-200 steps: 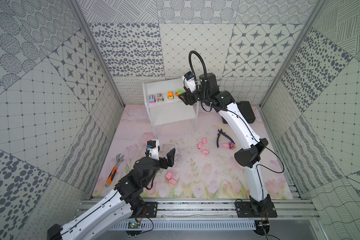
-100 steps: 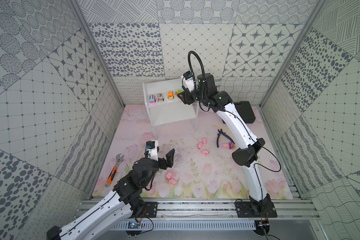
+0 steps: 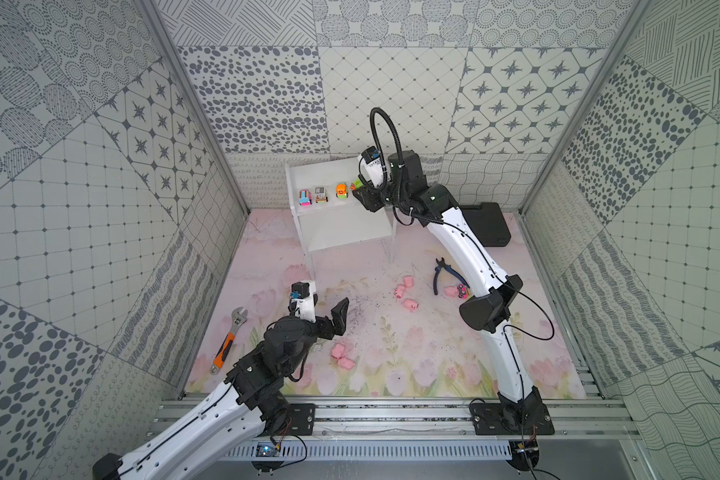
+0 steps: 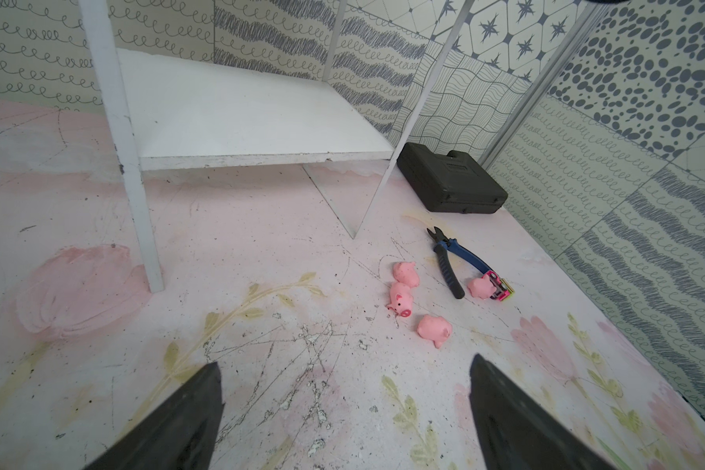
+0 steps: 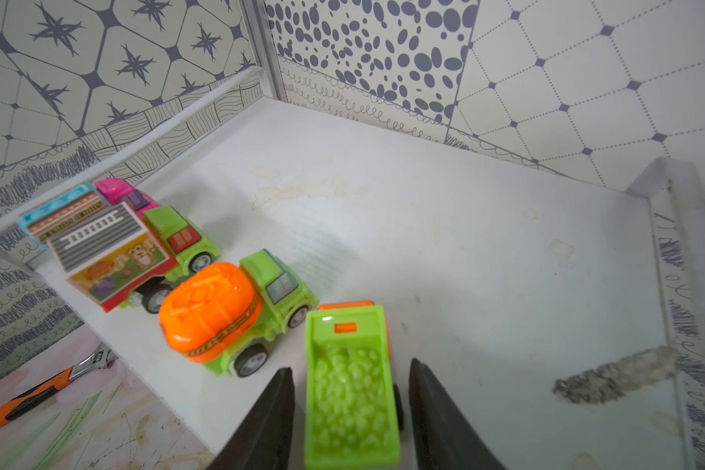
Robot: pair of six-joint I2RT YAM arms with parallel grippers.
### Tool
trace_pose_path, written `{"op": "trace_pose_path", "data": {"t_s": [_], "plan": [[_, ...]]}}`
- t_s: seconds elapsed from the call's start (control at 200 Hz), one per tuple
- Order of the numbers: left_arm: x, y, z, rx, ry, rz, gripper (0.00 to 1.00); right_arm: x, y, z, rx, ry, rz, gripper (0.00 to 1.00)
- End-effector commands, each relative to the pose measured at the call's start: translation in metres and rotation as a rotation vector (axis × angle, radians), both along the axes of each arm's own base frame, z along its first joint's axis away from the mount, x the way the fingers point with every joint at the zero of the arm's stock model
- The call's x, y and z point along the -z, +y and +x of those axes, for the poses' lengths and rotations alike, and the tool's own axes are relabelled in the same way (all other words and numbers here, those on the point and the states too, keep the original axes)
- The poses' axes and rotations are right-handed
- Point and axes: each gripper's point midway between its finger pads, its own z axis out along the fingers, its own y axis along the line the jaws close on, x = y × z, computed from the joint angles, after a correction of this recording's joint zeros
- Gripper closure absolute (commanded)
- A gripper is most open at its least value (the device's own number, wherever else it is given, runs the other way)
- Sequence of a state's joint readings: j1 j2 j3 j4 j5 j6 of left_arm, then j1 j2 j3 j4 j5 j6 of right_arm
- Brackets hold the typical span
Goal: Organize plastic toys on shelves
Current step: Place the plastic toy on the shelf.
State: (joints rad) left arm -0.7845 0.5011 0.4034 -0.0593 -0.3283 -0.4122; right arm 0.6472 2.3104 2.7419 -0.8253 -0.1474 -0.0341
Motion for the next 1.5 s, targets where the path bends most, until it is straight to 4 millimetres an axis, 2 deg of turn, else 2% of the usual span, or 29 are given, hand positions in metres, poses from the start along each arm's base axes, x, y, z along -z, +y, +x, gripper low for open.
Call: {"op": "trace_pose_path", "data": {"t_s": [0.0,0.415,0.73,0.895,1.141,1.496], "plan": [[-0.001,0.004,0.001,-0.023,-0.004,-0.003,0.02,-0.007,0.006,0.002,0.014,-0.037,0.01,0.52],[0.0,0.008,-0.002,-0.029,-0.005,-0.015,0.03,-0.01,0.002,0.004,0.192,-0.077,-0.033,0.59],[0.0,0.01,-0.004,-0.029,-0.009,-0.019,0.03,-0.011,-0.001,0.002,0.291,-0.081,-0.032,0.59],[-0.001,0.011,-0.005,-0.029,-0.012,-0.022,0.03,-0.008,-0.001,0.002,0.322,-0.07,-0.027,0.59],[0.0,0.012,-0.006,-0.028,-0.014,-0.018,0.03,-0.007,0.01,-0.004,0.308,-0.078,-0.025,0.62],[0.0,0.014,-0.008,-0.026,-0.015,-0.022,0.02,-0.007,0.009,-0.007,0.395,-0.106,-0.039,0.64]]}}
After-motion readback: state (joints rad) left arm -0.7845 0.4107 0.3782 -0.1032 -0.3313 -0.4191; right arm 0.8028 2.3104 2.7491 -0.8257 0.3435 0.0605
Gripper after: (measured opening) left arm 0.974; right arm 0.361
